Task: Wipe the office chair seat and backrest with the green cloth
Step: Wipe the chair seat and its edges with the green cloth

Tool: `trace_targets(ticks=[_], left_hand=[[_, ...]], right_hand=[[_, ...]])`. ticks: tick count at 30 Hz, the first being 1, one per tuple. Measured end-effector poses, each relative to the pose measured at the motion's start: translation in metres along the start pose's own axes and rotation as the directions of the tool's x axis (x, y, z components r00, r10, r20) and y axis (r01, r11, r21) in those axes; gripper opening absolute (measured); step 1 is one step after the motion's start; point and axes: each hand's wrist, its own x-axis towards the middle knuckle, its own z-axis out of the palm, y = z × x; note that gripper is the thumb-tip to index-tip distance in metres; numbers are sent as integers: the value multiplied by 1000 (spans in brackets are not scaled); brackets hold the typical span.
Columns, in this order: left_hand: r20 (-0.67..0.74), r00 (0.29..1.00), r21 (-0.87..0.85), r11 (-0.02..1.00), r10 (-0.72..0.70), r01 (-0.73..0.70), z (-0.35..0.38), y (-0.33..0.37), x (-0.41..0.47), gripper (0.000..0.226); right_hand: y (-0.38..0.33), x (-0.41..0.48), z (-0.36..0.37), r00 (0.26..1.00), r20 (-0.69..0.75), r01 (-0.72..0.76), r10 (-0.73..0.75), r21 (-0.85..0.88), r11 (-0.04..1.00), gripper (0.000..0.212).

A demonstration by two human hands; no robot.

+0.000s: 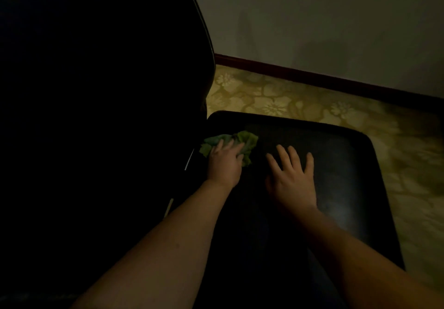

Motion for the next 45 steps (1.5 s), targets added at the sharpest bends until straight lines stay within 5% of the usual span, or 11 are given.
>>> trace_targets(ticks=[12, 18, 22, 27, 31, 35, 40, 45], left_hand=[[266, 956, 389, 921, -126, 13, 4, 18, -181, 61], [318, 947, 116, 993, -40, 3, -34, 15, -239, 81], [309, 951, 145, 989, -22, -24, -48, -4, -269, 88], [342, 939, 119, 993, -24, -18, -78, -13, -300, 81], [323, 946, 186, 980, 8, -72, -103, -31, -313, 80], [312, 949, 180, 979, 40, -100, -117, -50, -317, 82], [302, 952, 41, 997, 47, -62, -122, -56, -322, 82], [251, 964, -61, 995, 87, -74, -131, -57, -330, 78]], right_hand=[[-34, -140, -52, 989, 92, 113, -113, -4, 994, 58], [-64, -188, -61, 997, -9, 74, -74, 136, 988, 39], [-91, -183, -71, 1000, -11, 12, -9, 283, 959, 37], [-132, -150, -76, 962, 177, -263, 209, 392, 882, 59], [-152, -128, -69, 822, 416, -512, 389, 241, 824, 70], [-151, -127, -60, 862, 374, -438, 341, 213, 873, 37], [-134, -140, -66, 906, 335, -373, 258, 349, 859, 30], [-129, -168, -87, 953, 164, -295, 256, 701, 649, 28]])
